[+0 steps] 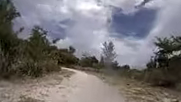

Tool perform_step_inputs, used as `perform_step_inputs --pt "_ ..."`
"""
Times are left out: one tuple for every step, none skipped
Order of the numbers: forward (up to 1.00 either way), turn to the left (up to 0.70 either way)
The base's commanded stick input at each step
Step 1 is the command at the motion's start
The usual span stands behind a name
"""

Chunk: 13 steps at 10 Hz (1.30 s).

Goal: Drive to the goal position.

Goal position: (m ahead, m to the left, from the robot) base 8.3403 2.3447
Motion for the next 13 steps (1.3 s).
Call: perform_step_inputs --pt "0.5 0.0" --pt "0.5 0.0" --pt "0.5 0.0" --pt "0.5 0.0" --pt "0.5 0.0" --pt "0.5 0.0" --pt "0.5 0.0" --pt "0.5 0.0" --pt "0.5 0.0" --pt "0.5 0.0" --pt "0.5 0.0" --pt "0.5 0.0" --pt "0.5 0.0"
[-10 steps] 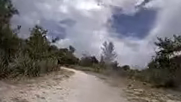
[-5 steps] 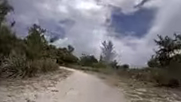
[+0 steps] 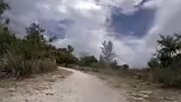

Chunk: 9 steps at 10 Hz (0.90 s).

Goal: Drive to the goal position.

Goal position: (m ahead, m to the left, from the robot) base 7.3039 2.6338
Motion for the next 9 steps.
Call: perform_step_inputs --pt "0.5 0.0" --pt "0.5 0.0" --pt "0.5 0.0" --pt "0.5 0.0" --pt "0.5 0.0" --pt "0.5 0.0" --pt "0.5 0.0" --pt "0.5 0.0" --pt "0.5 0.0"
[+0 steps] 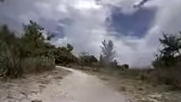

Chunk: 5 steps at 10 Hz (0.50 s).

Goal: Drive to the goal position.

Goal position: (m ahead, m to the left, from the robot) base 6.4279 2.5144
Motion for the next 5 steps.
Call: perform_step_inputs --pt "0.5 0.0" --pt "0.5 0.0" --pt "0.5 0.0" --pt "0.5 0.0" --pt "0.5 0.0"
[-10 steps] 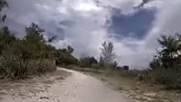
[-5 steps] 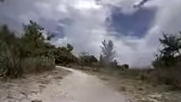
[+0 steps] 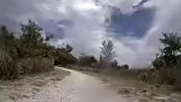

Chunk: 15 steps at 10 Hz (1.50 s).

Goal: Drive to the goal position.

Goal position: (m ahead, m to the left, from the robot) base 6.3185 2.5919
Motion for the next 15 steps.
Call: perform_step_inputs --pt "0.5 0.0" --pt "0.5 0.0" --pt "0.5 0.0" --pt "0.5 0.0" --pt "0.5 0.0" --pt "0.5 0.0" --pt "0.5 0.0" --pt "0.5 0.0" --pt "0.5 0.0" --pt "0.5 0.0" --pt "0.5 0.0" --pt "0.5 0.0" --pt "0.5 0.0" --pt "0.5 0.0" --pt "0.5 0.0"
